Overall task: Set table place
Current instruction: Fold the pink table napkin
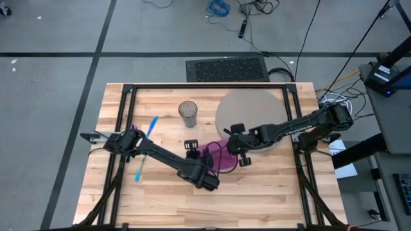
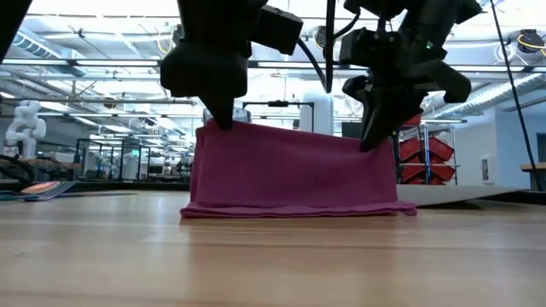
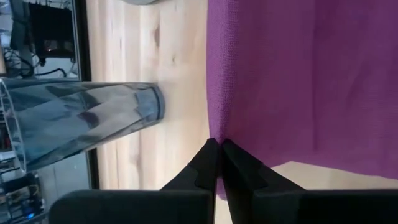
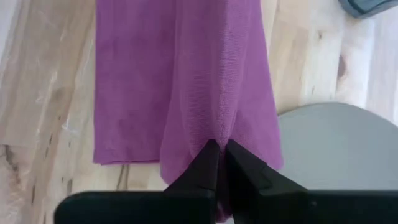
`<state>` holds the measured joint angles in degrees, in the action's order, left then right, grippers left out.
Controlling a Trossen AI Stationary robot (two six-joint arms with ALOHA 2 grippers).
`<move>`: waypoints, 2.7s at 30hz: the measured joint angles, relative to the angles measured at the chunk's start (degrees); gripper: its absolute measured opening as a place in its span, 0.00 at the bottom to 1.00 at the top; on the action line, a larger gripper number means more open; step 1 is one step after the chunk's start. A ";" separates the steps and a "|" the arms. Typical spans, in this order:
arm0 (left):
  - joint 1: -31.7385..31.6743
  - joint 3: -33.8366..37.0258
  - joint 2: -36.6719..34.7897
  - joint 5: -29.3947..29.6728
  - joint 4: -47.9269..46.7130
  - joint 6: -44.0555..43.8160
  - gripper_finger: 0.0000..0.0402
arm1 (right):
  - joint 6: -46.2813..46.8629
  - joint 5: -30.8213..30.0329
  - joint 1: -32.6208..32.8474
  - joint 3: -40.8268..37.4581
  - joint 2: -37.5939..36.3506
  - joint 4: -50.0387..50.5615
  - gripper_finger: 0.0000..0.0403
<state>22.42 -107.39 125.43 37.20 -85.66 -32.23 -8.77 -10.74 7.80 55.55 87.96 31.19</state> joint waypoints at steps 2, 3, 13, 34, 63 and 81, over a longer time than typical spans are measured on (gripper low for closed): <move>-0.44 0.00 0.00 1.18 -1.71 -0.34 0.00 | -1.30 -0.17 -0.88 0.00 0.00 -0.86 0.00; -0.67 0.00 0.00 2.12 -2.64 -0.39 0.00 | -1.96 -0.84 -1.43 0.00 -0.01 -1.35 0.00; -5.15 0.04 0.00 4.82 -4.57 0.04 0.00 | -7.05 -1.02 -7.73 2.25 -0.66 -3.05 0.00; -1.31 9.38 -0.24 -9.92 8.46 2.62 0.24 | 0.78 17.20 -3.88 2.14 -0.20 5.62 0.33; 8.78 10.75 -3.83 10.49 1.05 -21.96 0.24 | 2.12 13.53 3.19 -5.90 -0.20 -11.22 0.32; 16.72 15.98 -14.40 16.79 9.41 -31.88 0.24 | -1.01 12.69 2.27 -13.01 -0.18 -27.59 0.32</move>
<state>39.13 -91.42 111.02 53.99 -76.25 -64.11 -9.78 1.95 10.07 42.54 87.78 3.60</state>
